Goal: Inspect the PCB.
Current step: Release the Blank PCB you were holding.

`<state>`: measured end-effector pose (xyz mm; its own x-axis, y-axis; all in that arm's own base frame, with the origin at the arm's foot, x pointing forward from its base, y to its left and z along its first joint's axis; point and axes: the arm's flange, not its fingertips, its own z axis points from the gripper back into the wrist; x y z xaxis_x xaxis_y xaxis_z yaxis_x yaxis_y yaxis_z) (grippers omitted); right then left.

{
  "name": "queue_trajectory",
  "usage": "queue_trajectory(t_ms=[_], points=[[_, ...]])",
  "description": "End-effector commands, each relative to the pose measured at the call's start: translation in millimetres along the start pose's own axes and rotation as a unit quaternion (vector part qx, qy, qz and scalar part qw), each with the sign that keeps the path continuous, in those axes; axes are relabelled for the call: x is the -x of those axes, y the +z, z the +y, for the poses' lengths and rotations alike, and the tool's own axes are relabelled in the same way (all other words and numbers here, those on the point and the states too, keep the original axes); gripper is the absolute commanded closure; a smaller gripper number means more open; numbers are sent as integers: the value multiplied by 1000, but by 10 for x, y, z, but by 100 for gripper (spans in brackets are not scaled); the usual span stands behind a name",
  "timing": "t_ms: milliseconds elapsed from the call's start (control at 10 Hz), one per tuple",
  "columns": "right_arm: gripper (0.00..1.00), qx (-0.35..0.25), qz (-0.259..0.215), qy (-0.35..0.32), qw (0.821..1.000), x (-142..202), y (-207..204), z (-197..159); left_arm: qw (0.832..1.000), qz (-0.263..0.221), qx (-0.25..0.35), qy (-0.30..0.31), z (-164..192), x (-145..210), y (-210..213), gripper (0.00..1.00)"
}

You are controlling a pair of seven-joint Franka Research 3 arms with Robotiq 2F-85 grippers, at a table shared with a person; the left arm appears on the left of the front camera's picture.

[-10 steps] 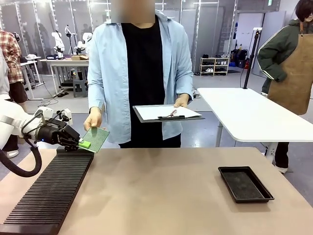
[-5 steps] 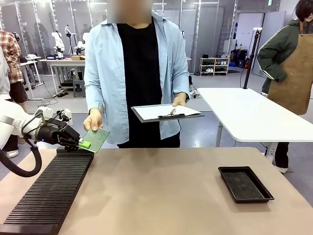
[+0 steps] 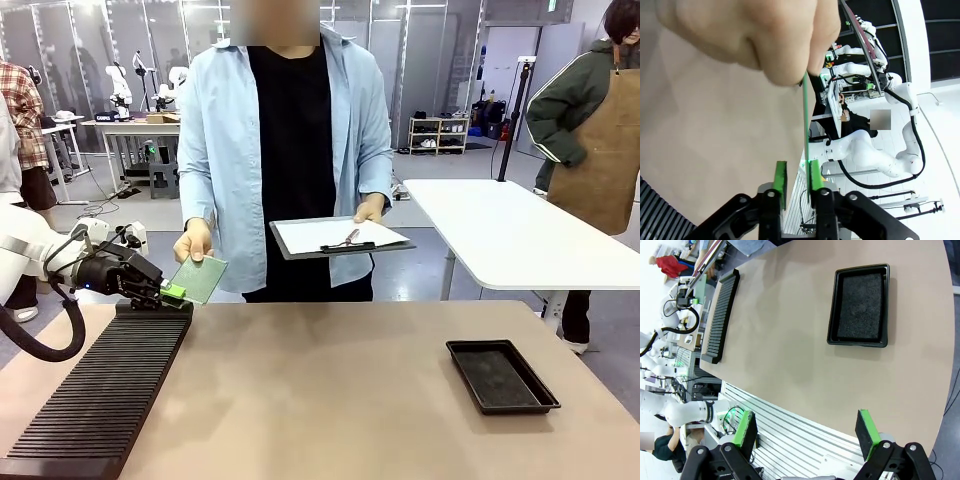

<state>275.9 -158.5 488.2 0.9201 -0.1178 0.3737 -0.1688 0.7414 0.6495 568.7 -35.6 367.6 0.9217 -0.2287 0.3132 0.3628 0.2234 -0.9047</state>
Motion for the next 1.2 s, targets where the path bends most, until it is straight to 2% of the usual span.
queue_trajectory(t_ms=[0, 100, 300, 400, 500, 800, 900, 1000, 1100], points=[[0, -2, 1, 8, 1000, -1, 18, -6, 1000, -5, -1, 3, -9, -9, 5, 4], [0, -2, 1, 8, 1000, -1, 18, -6, 1000, -1, 3, -1, -15, -4, 5, 0], [0, -2, 1, 8, 1000, -1, 18, -6, 1000, -2, 5, -1, -18, -7, 2, 0], [0, -2, 1, 8, 1000, -1, 18, -6, 1000, -2, 3, -1, -19, -8, 1, 6], [0, -2, 1, 8, 1000, -1, 18, -6, 1000, -2, 1, 1, -19, -11, -3, 0], [0, -2, 1, 8, 1000, -1, 18, -6, 1000, -5, -5, 6, -16, -19, -9, 0], [0, -2, 1, 8, 1000, -1, 18, -6, 1000, 21, 12, -5, -33, 7, -2, 1], [0, -2, 1, 8, 1000, -1, 18, -6, 1000, 0, 0, 0, 0, 0, 0, 1], [0, -2, 1, 8, 1000, -1, 18, -6, 1000, 0, 0, 0, 0, 0, 0, 1]])
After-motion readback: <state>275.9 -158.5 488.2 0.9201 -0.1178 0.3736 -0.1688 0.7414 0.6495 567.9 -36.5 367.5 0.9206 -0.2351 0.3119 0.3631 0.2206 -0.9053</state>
